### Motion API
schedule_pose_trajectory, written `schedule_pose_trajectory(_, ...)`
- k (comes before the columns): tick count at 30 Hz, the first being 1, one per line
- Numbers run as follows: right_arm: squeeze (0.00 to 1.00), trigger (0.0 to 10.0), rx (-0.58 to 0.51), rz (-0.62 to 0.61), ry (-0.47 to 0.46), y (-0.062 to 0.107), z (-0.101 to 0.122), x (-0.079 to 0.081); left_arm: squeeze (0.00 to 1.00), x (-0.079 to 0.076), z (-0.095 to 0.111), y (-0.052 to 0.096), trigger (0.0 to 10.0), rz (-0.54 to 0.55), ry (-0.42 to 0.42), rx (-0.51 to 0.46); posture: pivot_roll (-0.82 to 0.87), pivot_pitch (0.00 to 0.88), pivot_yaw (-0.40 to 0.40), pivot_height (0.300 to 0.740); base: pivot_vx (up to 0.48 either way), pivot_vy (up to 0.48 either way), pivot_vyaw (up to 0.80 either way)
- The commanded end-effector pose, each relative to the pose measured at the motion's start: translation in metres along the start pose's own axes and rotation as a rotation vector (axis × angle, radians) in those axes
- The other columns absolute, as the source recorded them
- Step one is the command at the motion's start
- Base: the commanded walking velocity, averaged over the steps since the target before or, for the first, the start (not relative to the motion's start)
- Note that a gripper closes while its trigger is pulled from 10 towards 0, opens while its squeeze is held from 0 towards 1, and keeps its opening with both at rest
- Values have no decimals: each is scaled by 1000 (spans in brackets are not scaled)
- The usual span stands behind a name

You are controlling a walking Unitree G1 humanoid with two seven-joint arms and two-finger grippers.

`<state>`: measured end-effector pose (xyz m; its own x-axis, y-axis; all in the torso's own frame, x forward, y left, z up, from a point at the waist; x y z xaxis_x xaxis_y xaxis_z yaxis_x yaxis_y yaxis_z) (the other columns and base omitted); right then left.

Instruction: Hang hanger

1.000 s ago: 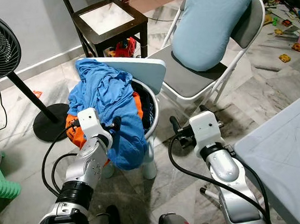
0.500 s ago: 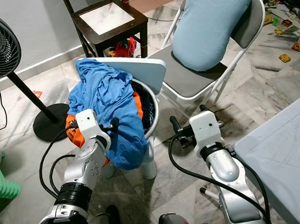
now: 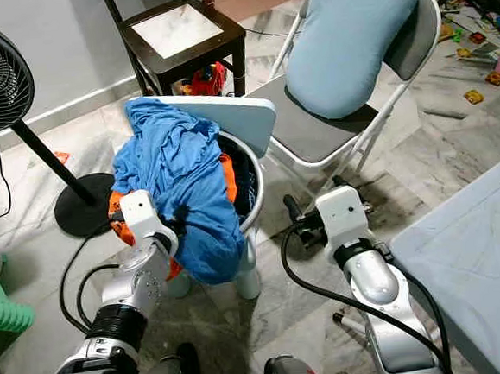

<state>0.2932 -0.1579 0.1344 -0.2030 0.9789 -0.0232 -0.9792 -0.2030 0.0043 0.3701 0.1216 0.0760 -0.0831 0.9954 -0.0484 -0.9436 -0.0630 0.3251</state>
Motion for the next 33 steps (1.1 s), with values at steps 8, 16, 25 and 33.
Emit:
schedule_pose_trajectory(8,0,10000,0,-7,5,1,-1,-1,0,-6,-5,1,0,-18,-16,9,-168,235,-38,740,0,0,0)
schedule_pose_trajectory(16,0,10000,5,-11,9,2,-2,-2,0,-9,-12,1,0,-48,-26,44,-172,234,-36,740,0,0,0)
schedule_pose_trajectory(25,0,10000,7,-3,15,1,-2,0,0,-7,-15,1,0,-50,-7,44,-167,233,-41,740,0,0,0)
schedule_pose_trajectory(33,0,10000,6,1,18,0,-2,0,0,-8,-14,2,0,-54,-5,34,-167,231,-42,740,0,0,0)
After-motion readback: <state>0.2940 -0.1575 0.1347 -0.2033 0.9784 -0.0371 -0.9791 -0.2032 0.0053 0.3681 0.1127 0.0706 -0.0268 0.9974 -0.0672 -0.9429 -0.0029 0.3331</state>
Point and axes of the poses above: a point about 5 cm out from each wrist's last joint towards the gripper, its own y axis pointing back from the gripper into the wrist, its own z axis along the axis of the wrist's last joint, x = y × z, the point moved 2 cm from there along -y, pointing out of the wrist towards the gripper, and after that the axes turned 14 degrees about -y, right-handed, at the moved point
